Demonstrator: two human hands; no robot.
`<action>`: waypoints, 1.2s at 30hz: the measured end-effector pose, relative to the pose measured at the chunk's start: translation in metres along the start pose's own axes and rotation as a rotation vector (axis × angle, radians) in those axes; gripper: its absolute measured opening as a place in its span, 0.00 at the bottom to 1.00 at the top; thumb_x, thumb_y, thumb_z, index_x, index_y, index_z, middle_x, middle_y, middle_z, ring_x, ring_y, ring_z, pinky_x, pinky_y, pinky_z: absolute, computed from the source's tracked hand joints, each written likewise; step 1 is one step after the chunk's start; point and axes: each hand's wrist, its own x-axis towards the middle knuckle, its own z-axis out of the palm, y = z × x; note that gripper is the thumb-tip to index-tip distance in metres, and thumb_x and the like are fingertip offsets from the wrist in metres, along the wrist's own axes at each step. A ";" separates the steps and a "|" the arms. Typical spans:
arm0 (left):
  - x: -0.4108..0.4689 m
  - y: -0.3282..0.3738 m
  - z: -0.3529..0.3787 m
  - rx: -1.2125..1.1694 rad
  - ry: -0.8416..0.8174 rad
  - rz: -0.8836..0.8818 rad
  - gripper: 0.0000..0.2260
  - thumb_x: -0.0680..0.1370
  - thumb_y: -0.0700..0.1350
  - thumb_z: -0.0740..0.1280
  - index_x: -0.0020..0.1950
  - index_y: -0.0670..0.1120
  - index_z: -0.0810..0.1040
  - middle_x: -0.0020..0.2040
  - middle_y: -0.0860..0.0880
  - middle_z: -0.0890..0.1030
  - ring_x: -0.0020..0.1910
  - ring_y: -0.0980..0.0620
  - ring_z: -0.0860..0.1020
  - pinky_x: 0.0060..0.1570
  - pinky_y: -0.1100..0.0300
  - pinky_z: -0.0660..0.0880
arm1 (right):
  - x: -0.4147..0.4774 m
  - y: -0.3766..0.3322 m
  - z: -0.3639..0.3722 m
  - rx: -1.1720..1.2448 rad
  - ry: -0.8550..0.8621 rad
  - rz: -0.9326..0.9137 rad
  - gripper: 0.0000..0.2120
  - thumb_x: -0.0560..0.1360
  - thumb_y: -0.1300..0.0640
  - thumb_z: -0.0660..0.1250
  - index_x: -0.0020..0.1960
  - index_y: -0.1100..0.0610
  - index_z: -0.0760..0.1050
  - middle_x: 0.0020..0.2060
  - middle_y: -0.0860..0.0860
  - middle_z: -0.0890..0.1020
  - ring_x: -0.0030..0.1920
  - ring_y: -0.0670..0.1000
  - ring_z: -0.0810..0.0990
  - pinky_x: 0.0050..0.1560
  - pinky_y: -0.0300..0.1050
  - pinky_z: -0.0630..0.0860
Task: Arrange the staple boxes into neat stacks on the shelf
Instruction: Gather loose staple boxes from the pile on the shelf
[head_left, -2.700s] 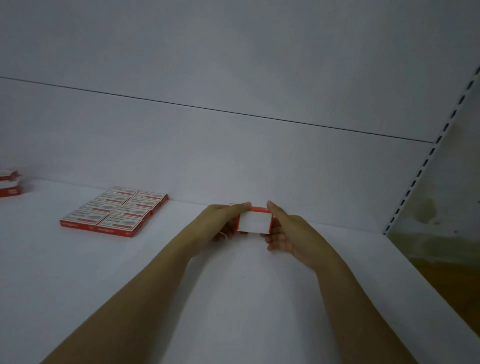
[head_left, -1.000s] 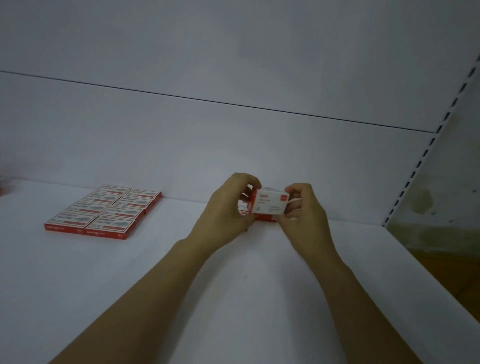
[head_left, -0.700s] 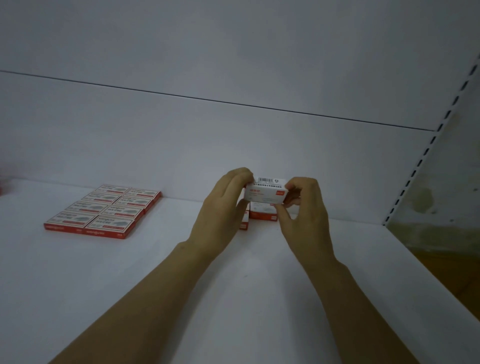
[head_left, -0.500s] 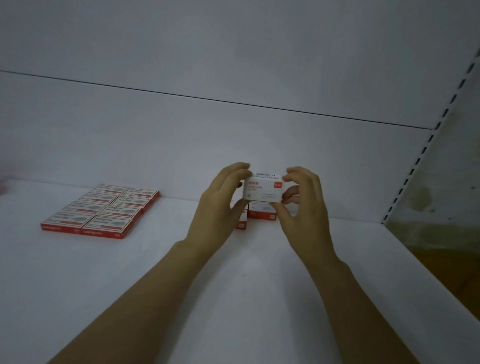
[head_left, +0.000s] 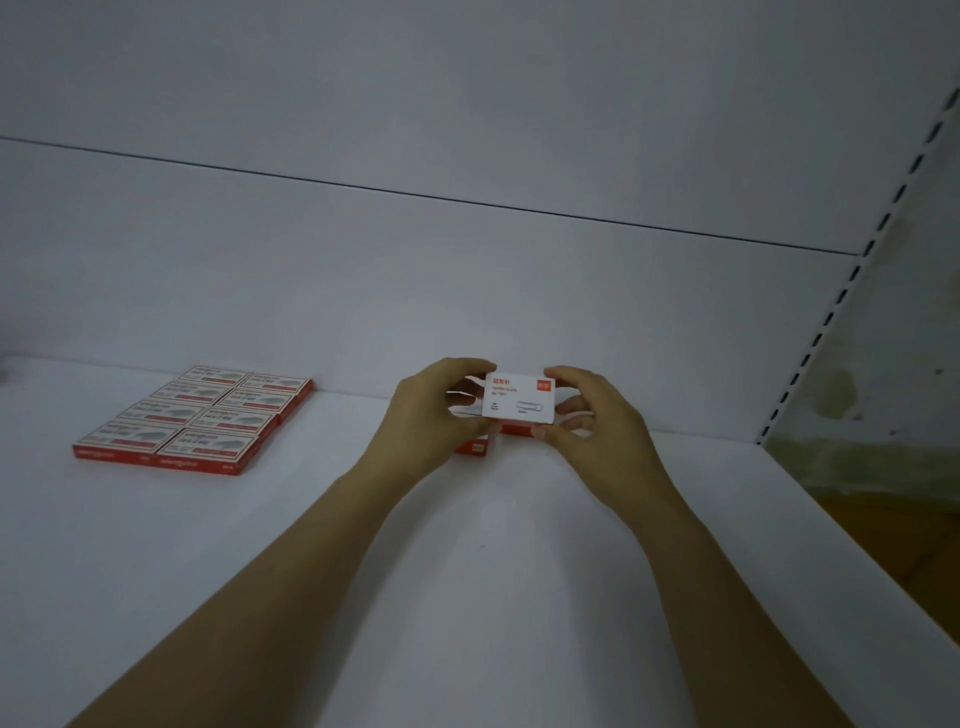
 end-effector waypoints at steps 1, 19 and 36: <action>0.000 -0.001 0.000 0.027 -0.016 -0.002 0.24 0.68 0.37 0.75 0.62 0.48 0.76 0.53 0.53 0.79 0.48 0.58 0.77 0.46 0.75 0.73 | 0.000 0.001 -0.001 -0.016 -0.007 0.013 0.24 0.70 0.64 0.72 0.64 0.52 0.71 0.56 0.46 0.77 0.48 0.46 0.77 0.43 0.32 0.75; 0.008 -0.034 -0.009 0.349 -0.117 -0.376 0.20 0.70 0.46 0.74 0.60 0.43 0.78 0.54 0.46 0.80 0.46 0.53 0.74 0.44 0.63 0.69 | 0.004 0.030 0.013 -0.171 -0.099 0.239 0.13 0.71 0.62 0.71 0.55 0.57 0.76 0.51 0.51 0.81 0.45 0.46 0.79 0.40 0.26 0.70; -0.012 -0.022 -0.004 0.494 -0.057 -0.328 0.16 0.75 0.46 0.68 0.59 0.39 0.74 0.57 0.43 0.75 0.54 0.45 0.75 0.48 0.60 0.69 | -0.002 0.027 0.026 -0.379 -0.100 0.151 0.24 0.74 0.64 0.65 0.69 0.58 0.67 0.61 0.57 0.71 0.60 0.55 0.73 0.62 0.45 0.71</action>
